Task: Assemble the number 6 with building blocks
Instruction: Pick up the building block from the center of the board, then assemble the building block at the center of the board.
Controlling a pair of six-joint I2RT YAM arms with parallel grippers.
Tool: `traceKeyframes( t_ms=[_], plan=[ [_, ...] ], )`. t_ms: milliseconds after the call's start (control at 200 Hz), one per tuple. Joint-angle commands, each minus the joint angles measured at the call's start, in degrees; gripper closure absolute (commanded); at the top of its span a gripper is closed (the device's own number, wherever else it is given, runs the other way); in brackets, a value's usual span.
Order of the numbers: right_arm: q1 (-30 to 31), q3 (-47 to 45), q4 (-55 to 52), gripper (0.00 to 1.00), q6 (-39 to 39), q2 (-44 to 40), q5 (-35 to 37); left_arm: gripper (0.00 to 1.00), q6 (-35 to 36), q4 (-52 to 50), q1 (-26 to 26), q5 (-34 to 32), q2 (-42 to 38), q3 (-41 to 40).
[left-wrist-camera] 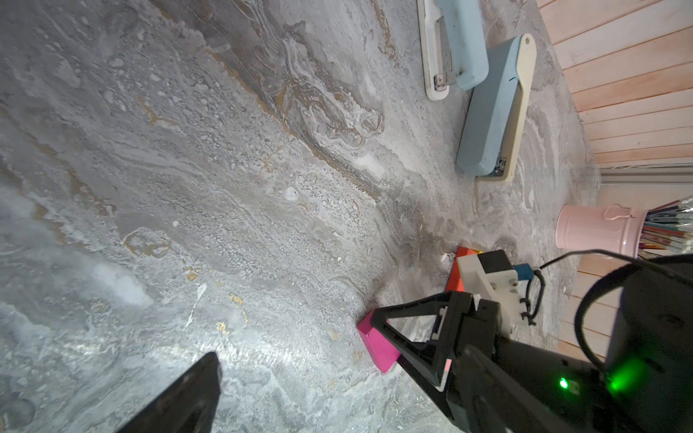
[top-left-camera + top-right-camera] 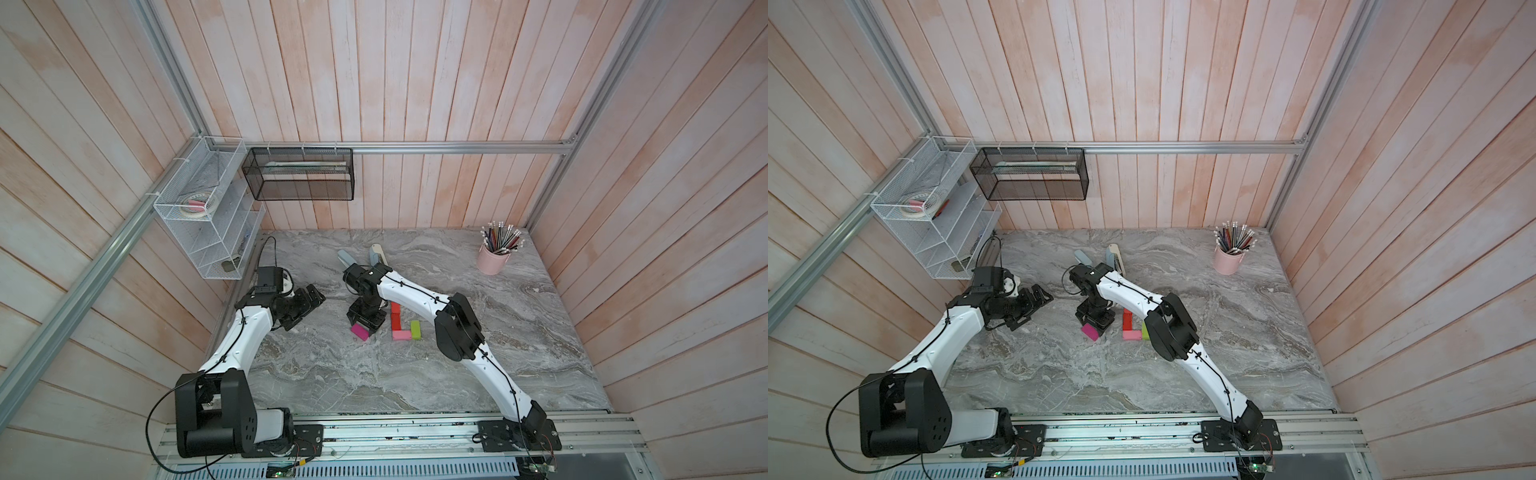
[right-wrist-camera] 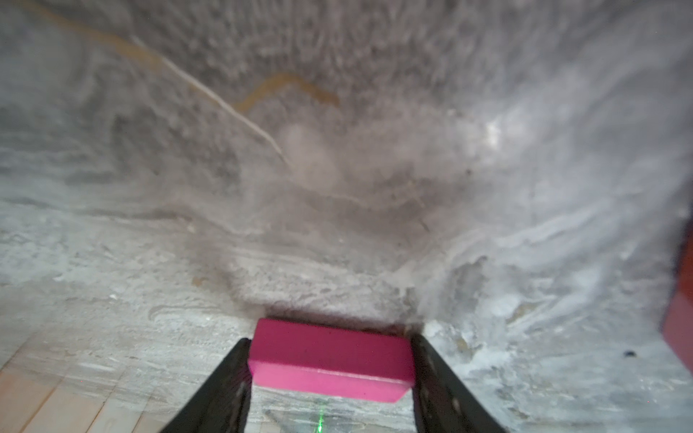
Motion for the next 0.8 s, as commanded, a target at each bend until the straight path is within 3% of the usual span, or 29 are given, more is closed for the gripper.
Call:
traceKeyframes(
  t_ms=[0, 215, 465, 795],
  plan=[
    [0.22, 2.24, -1.11, 0.41, -5.29, 0.39, 4.63, 0.00, 1.12, 0.03, 0.21, -0.25, -1.06, -1.09],
    [0.74, 2.75, -0.90, 0.39, -16.43, -3.96, 11.46, 0.00, 1.17, 0.11, 0.21, -0.34, -0.90, -1.14],
    [0.24, -5.07, 1.18, 0.36, -29.31, -11.77, 14.41, 0.00, 1.11, 0.11, 0.21, -0.48, -0.42, -1.10],
    [-2.54, -13.11, 1.24, 0.36, -33.99, -19.11, 15.70, 0.00, 1.26, -0.50, 0.20, -0.78, 0.45, -0.55]
  ],
)
